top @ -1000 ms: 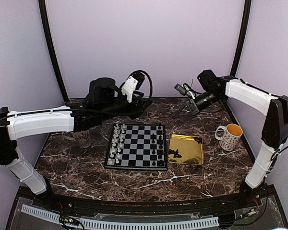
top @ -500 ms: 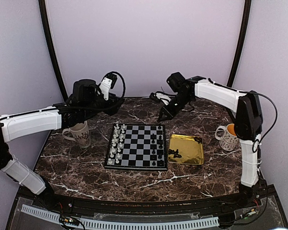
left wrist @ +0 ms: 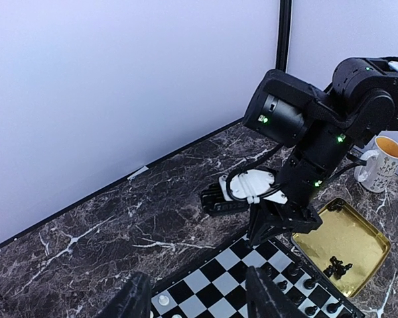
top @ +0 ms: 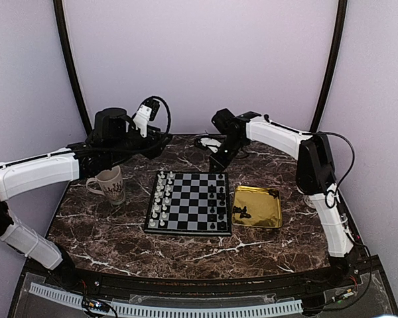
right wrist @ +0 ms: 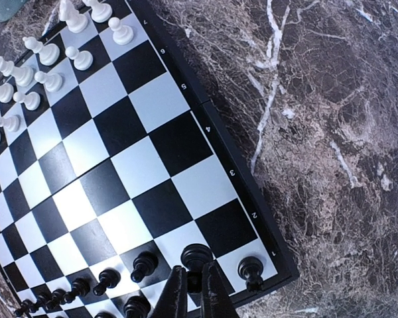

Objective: Set up the chess pieces on the board
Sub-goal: Place the pawn at a7.

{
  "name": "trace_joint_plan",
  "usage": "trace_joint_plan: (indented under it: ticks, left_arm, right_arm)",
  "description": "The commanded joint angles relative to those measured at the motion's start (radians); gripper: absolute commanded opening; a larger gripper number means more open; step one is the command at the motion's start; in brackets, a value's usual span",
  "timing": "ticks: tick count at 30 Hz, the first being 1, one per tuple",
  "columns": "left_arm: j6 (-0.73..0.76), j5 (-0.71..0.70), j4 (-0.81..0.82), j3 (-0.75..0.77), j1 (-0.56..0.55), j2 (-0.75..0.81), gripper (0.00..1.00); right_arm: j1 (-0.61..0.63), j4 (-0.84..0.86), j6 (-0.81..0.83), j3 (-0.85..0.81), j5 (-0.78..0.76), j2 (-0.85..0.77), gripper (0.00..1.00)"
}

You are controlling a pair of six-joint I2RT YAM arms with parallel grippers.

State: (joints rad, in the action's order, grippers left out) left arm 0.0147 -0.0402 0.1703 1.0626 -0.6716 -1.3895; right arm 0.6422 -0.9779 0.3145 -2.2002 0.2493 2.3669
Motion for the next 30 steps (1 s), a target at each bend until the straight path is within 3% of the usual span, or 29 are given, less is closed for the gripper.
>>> trace_joint_plan:
  ticks: [1, 21, 30]
  left_arm:
    - [0.016, 0.015, 0.015, -0.016, 0.003, 0.034, 0.51]
    - [0.034, 0.017, 0.014, -0.019, 0.003, 0.027, 0.50]
    - [0.040, 0.023, 0.013, -0.018, 0.003, 0.027, 0.50]
  right_arm:
    - [0.017, -0.028, 0.017, -0.068, -0.054, 0.053, 0.06]
    - [0.024, -0.019, 0.031, -0.117, -0.121, 0.151, 0.07]
    - [0.024, -0.020, 0.023, -0.116, -0.117, 0.157, 0.17]
